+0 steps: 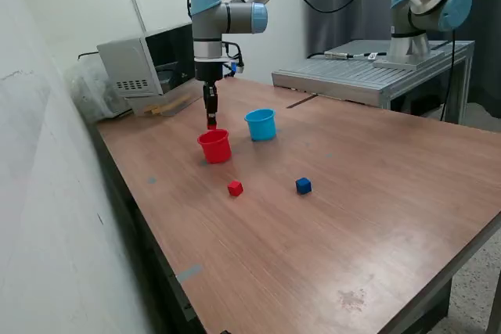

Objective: Place red objects in the red bin, and blue objects in the blue bin.

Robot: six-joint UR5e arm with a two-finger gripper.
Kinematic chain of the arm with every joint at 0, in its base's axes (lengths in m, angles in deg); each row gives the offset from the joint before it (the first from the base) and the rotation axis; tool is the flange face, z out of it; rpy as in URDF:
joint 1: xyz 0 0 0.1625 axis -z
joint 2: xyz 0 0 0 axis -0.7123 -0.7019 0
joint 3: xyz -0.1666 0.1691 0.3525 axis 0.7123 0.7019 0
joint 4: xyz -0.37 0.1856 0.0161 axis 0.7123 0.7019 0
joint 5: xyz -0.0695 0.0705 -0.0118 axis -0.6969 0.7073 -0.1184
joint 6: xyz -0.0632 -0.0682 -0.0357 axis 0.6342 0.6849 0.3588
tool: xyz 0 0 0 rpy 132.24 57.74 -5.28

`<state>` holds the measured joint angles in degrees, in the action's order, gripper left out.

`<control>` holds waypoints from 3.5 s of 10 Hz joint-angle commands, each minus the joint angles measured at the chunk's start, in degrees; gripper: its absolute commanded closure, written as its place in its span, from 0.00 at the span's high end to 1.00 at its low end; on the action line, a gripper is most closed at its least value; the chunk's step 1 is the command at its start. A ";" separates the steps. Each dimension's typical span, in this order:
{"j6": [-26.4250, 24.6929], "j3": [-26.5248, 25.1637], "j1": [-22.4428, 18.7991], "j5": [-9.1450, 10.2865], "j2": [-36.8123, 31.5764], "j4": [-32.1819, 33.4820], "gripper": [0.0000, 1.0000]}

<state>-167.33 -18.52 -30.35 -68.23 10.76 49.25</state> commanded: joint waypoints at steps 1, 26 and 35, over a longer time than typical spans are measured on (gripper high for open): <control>0.00 1.37 0.21 -0.24 1.86 -0.12 1.00; 20.04 22.64 -12.18 3.89 18.39 -9.35 1.00; 20.39 22.29 -13.06 3.37 17.95 -9.43 0.00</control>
<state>-146.71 3.66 -43.38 -64.62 29.01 39.84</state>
